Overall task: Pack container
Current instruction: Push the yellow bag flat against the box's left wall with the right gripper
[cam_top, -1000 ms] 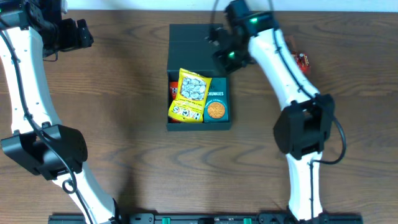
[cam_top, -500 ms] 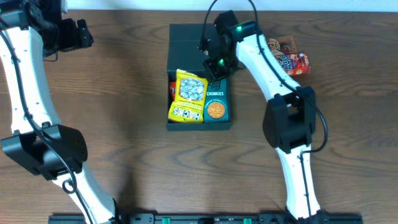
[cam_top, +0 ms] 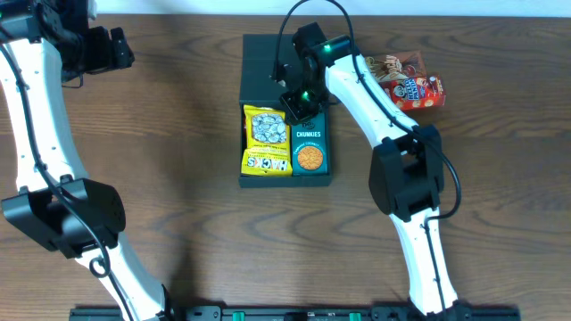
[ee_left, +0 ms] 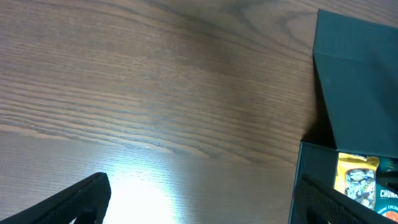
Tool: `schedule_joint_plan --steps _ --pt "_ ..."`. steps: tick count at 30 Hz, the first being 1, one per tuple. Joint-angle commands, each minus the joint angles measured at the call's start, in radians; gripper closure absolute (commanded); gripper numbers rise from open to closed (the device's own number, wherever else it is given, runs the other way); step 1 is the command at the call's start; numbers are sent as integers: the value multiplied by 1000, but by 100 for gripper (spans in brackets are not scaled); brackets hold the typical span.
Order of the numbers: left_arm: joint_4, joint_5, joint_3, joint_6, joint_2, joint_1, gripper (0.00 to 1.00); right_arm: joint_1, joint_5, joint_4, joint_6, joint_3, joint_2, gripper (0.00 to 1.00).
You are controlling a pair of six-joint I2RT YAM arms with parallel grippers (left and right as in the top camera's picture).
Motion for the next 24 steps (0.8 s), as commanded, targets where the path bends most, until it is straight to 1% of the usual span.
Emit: schedule_joint_plan --steps 1,6,11,17,24 --pt "-4 -3 2 3 -1 2 5 13 -92 -4 -27 21 -31 99" --pt "-5 -3 2 3 -1 2 5 46 -90 -1 -54 14 -15 99" --pt "-5 -3 2 3 -1 2 5 71 -23 -3 -56 14 -10 99" --pt "-7 -3 2 3 -1 2 5 81 -23 -20 -61 2 2 99" --pt "-9 -3 2 3 -1 2 5 127 -26 -62 -106 2 5 99"
